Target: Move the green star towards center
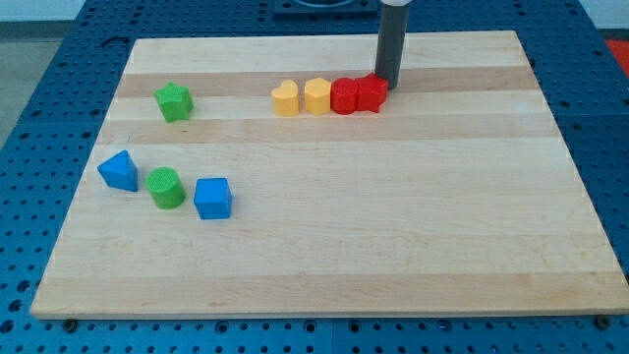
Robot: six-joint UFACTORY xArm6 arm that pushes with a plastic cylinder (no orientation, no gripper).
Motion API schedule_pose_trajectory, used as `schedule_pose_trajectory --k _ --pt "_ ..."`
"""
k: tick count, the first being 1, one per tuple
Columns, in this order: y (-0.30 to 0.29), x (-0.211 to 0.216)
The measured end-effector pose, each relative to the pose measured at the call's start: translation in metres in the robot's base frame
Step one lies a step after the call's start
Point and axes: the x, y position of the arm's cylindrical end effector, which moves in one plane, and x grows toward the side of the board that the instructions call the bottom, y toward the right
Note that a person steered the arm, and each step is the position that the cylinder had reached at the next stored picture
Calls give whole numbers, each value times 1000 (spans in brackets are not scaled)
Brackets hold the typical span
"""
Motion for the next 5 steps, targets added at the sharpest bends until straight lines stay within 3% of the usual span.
schedule_pose_trajectory --k 1,3,5 --pt "-11 -19" --pt "-152 -41" --pt "-276 -24"
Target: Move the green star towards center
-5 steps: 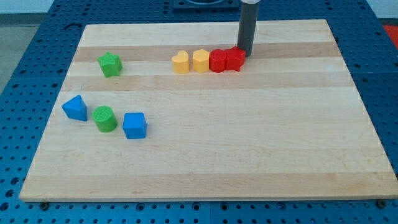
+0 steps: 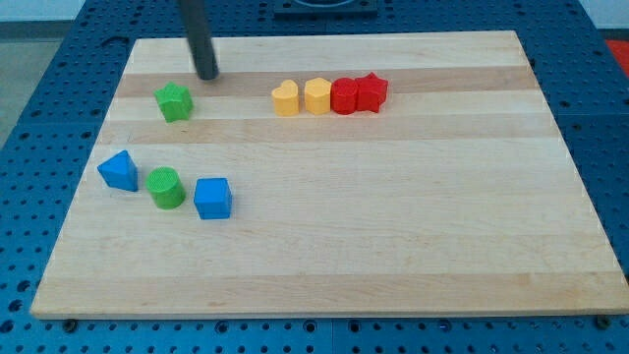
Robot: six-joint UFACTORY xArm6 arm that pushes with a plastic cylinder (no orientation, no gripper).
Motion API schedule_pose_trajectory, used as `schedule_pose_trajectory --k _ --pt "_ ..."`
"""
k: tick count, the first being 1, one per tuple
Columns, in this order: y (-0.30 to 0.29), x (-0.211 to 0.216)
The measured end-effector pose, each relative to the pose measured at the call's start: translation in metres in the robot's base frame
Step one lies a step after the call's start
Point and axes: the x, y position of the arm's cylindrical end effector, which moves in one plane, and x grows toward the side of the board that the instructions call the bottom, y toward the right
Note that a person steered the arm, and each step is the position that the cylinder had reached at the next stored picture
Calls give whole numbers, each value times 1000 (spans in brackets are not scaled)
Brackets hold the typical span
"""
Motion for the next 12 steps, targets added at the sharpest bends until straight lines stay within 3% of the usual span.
schedule_pose_trajectory --k 2,3,5,9,12 --pt "-50 35" --pt "-47 54" --pt "-14 62" --pt "31 141" --pt "-35 133"
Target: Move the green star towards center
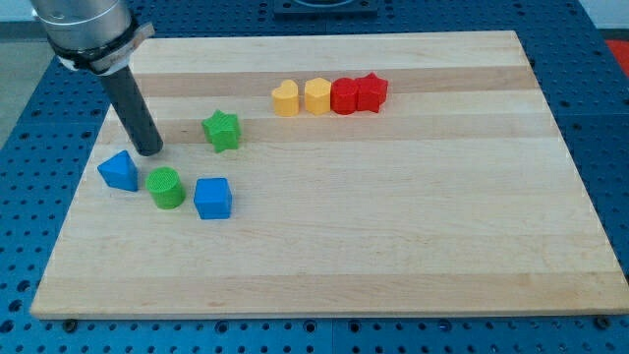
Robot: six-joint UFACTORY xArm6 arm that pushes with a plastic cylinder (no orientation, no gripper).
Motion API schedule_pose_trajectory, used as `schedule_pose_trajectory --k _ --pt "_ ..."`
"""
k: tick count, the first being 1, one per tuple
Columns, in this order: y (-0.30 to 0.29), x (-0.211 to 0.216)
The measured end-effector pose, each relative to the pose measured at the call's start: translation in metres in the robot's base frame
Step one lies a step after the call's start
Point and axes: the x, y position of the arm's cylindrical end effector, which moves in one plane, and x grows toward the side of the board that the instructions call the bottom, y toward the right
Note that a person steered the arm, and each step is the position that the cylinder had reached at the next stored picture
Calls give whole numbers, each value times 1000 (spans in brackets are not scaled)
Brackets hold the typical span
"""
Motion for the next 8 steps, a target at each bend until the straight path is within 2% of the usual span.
schedule_pose_trajectory --k 2,3,4,5,6,8 --pt "-15 -5" --pt "-33 -24" --pt "-27 -49" --pt "16 -64" --pt "66 -62" --pt "111 -5"
